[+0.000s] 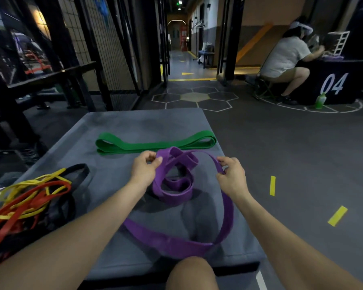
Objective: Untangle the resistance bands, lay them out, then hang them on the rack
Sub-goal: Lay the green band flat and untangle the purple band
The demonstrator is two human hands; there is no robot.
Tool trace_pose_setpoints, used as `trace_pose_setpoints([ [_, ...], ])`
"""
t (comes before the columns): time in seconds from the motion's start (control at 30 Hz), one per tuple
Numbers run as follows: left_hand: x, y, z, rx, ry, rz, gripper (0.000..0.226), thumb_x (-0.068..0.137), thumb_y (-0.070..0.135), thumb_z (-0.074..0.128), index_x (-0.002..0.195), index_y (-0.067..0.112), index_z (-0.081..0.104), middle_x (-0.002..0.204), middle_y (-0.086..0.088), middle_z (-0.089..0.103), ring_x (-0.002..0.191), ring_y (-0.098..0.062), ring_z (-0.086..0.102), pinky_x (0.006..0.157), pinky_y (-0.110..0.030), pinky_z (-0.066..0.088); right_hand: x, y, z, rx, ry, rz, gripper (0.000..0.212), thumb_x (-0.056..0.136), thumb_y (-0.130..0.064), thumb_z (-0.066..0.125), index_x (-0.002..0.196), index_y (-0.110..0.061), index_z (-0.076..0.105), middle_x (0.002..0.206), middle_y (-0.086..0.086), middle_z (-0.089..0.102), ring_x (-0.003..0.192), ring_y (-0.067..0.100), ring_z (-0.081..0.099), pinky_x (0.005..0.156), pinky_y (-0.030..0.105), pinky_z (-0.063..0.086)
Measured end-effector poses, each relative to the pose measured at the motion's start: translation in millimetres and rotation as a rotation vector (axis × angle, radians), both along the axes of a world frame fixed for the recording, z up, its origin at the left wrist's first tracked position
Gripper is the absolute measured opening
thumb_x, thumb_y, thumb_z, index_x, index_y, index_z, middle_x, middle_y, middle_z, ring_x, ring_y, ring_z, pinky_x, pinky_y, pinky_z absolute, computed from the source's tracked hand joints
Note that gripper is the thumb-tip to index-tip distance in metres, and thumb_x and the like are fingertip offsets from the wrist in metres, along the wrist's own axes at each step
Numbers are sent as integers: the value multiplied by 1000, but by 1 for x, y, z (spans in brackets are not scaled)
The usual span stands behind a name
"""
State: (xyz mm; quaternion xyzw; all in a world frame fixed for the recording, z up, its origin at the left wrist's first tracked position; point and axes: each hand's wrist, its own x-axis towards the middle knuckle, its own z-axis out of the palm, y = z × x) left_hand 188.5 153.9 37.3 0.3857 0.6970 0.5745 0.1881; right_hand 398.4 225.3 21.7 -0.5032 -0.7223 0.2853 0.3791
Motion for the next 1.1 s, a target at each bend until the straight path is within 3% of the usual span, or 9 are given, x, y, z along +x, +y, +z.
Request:
trace_pose_setpoints([
  [0.1, -11, -14, 9, 47, 30, 29, 11, 89, 9, 60, 79, 13, 56, 73, 6, 53, 67, -8, 47, 63, -11, 38, -11, -8, 9, 29, -40, 66, 44, 82, 8, 51, 120, -11, 61, 109, 6, 50, 76, 13, 49, 58, 6, 35],
  [0.33, -45, -42, 5, 0, -37, 49, 13, 89, 10, 59, 77, 12, 56, 77, -3, 58, 76, -18, 51, 74, -30, 40, -38, -28, 11, 79, -220, 285, 48, 80, 3, 52, 119, -21, 63, 100, 1, 49, 67, 4, 46, 76, 19, 41],
  [0.43, -48, -54, -1, -85, -126, -68, 16, 91, 6, 54, 78, 14, 57, 79, -4, 58, 68, -15, 52, 70, -30, 45, -48, -31, 3, 4, -336, 312, 40, 85, -4, 52, 122, -17, 61, 102, 5, 43, 80, 23, 56, 86, 26, 46],
  [0.5, -44, -60, -2, -188, -202, -198, 16, 96, 3, 44, 95, 11, 58, 85, -6, 58, 67, -10, 54, 65, -22, 47, -52, -33, -1, -8, -377, 304, 39, 87, -12, 54, 126, -15, 56, 107, 8, 44, 98, 32, 57, 93, 31, 44],
  [0.63, -33, -60, -3, -269, -244, -367, 35, 93, -8, 38, 118, 12, 52, 93, 1, 58, 74, -5, 57, 65, -15, 48, -58, -41, -2, -15, -306, 449, 47, 86, -39, 62, 128, -18, 55, 124, 6, 46, 120, 20, 41, 106, 31, 33],
  [0.77, -22, -45, 6, -122, -396, -374, 41, 92, -11, 38, 124, 12, 48, 103, 0, 57, 83, -8, 59, 67, -17, 53, -63, -48, -2, -147, -251, 626, 50, 77, -48, 68, 118, -20, 61, 119, 1, 52, 113, 12, 47, 102, 25, 36],
  [0.83, -15, -35, 14, -84, -418, -413, 38, 92, -10, 38, 119, 14, 50, 97, 1, 59, 81, -7, 59, 65, -16, 53, -69, -47, -4, -63, -285, 600, 35, 78, -40, 71, 103, -16, 68, 109, 4, 58, 103, 15, 51, 90, 21, 38],
  [1.0, -13, -24, -10, -235, 88, -340, 21, 86, -3, 57, 83, 18, 54, 77, 2, 57, 72, -13, 54, 71, -29, 48, -63, -29, 3, 5, -121, 308, 14, 88, -9, 56, 81, -4, 67, 78, 4, 63, 76, 17, 57, 69, 26, 40],
  [1.1, -11, -36, -36, -487, 506, -444, 23, 81, 26, 70, 98, 15, 58, 93, -3, 61, 84, -17, 59, 83, -31, 49, -53, -19, 2, -30, -157, 250, 15, 89, -8, 53, 79, -5, 65, 74, 4, 63, 72, 18, 58, 64, 25, 42],
])
